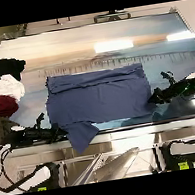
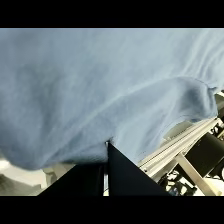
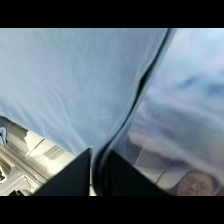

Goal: Fold the shirts.

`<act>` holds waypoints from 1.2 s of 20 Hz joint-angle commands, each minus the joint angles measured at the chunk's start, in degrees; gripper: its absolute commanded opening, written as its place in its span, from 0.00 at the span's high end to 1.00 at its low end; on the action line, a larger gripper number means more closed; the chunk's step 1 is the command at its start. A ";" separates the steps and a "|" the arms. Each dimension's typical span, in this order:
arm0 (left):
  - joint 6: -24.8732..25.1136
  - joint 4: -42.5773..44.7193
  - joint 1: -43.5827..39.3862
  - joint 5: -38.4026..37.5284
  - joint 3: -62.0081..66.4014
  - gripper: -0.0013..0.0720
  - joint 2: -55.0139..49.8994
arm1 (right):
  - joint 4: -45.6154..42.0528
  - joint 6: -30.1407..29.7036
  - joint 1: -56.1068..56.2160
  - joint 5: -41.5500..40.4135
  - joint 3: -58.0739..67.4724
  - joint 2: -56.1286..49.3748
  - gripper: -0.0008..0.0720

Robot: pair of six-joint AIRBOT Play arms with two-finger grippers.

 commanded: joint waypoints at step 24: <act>0.26 -18.03 -4.98 -9.20 66.58 0.96 -33.40 | 40.70 -17.09 2.19 -14.21 17.77 -17.62 0.97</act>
